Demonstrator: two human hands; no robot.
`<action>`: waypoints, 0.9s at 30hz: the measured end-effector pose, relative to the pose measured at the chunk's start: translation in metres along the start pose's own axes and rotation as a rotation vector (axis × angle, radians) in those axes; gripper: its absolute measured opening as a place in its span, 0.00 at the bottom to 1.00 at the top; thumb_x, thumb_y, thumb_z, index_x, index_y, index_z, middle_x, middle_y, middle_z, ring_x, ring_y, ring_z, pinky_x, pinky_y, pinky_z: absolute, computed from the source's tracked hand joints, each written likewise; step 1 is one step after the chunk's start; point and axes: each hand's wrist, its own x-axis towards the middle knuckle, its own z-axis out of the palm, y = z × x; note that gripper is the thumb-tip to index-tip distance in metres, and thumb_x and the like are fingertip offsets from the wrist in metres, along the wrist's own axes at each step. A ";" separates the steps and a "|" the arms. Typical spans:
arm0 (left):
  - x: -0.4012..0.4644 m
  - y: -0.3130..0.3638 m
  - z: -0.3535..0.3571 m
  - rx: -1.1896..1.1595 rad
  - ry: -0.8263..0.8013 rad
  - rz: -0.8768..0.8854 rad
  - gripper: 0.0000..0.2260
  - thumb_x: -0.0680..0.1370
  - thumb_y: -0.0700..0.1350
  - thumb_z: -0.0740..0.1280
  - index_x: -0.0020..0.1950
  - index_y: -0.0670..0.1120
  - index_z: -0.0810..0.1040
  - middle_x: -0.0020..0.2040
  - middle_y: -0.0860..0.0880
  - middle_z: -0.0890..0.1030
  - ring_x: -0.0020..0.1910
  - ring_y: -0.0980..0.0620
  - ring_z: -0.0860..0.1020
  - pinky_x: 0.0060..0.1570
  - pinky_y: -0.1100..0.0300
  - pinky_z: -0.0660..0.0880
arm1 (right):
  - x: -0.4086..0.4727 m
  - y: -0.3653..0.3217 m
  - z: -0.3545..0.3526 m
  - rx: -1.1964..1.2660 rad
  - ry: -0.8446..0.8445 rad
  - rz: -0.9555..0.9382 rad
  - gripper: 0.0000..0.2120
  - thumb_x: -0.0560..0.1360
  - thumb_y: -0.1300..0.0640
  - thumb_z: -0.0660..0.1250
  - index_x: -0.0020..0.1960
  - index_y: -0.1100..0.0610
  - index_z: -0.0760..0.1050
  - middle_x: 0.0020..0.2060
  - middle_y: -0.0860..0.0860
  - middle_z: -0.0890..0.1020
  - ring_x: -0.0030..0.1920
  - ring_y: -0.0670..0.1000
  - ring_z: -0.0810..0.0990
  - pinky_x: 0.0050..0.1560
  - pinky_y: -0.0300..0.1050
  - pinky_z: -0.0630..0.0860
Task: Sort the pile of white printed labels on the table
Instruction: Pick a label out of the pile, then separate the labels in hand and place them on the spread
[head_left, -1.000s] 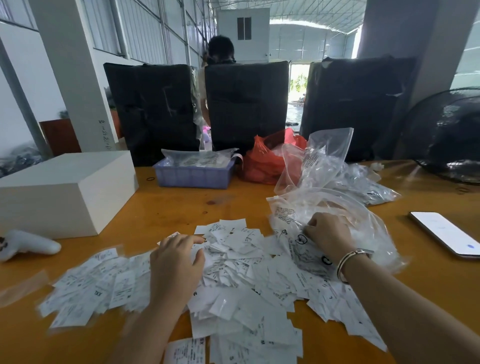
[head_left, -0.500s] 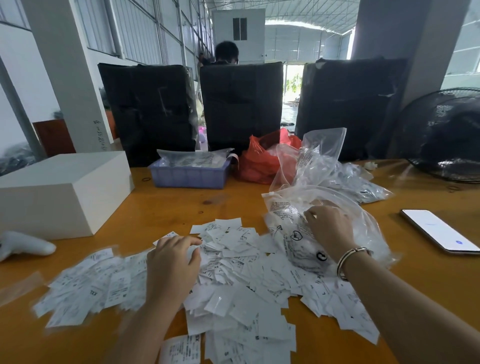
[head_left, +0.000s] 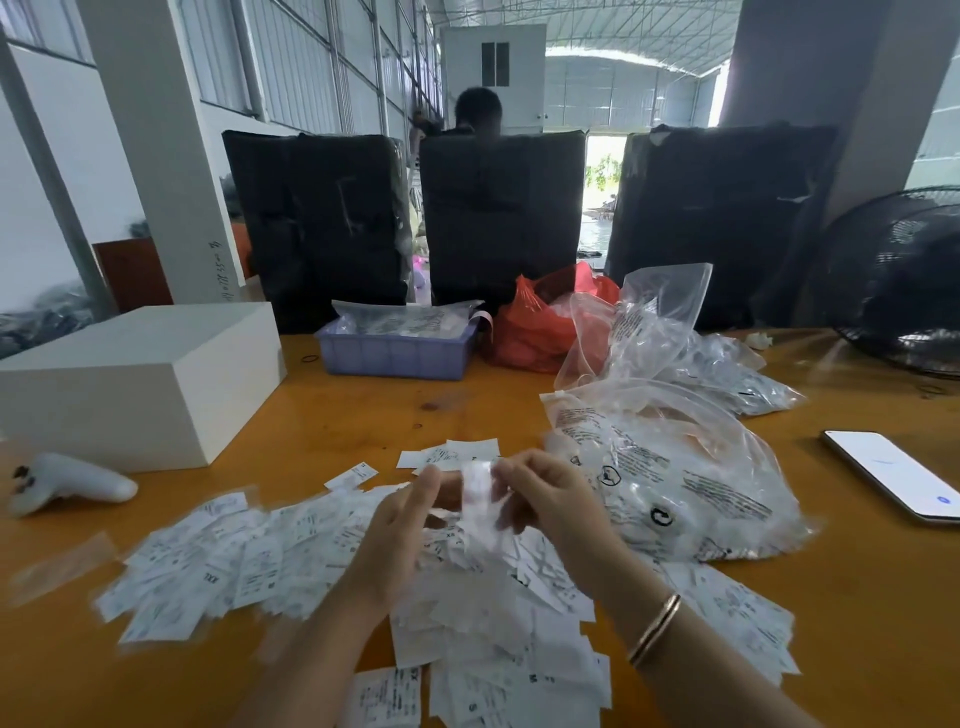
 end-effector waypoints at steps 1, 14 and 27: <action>0.000 0.001 0.000 -0.001 -0.004 -0.008 0.22 0.77 0.62 0.51 0.49 0.57 0.84 0.49 0.56 0.84 0.50 0.58 0.81 0.50 0.66 0.76 | 0.000 0.006 0.004 -0.013 0.008 -0.002 0.06 0.76 0.58 0.65 0.41 0.60 0.77 0.33 0.52 0.81 0.28 0.48 0.78 0.30 0.37 0.74; 0.007 -0.011 -0.004 -0.006 0.477 -0.165 0.03 0.76 0.48 0.69 0.43 0.52 0.82 0.39 0.58 0.84 0.41 0.60 0.82 0.35 0.69 0.75 | 0.015 0.047 0.003 -1.098 0.154 -0.233 0.14 0.78 0.57 0.59 0.61 0.51 0.77 0.54 0.42 0.79 0.53 0.42 0.75 0.52 0.34 0.68; 0.009 -0.008 -0.003 -0.181 0.501 -0.148 0.03 0.79 0.45 0.65 0.50 0.47 0.77 0.41 0.54 0.85 0.40 0.59 0.82 0.33 0.70 0.76 | 0.009 0.049 0.001 -1.165 0.124 -0.265 0.14 0.80 0.59 0.58 0.60 0.57 0.78 0.61 0.51 0.76 0.57 0.51 0.77 0.54 0.38 0.71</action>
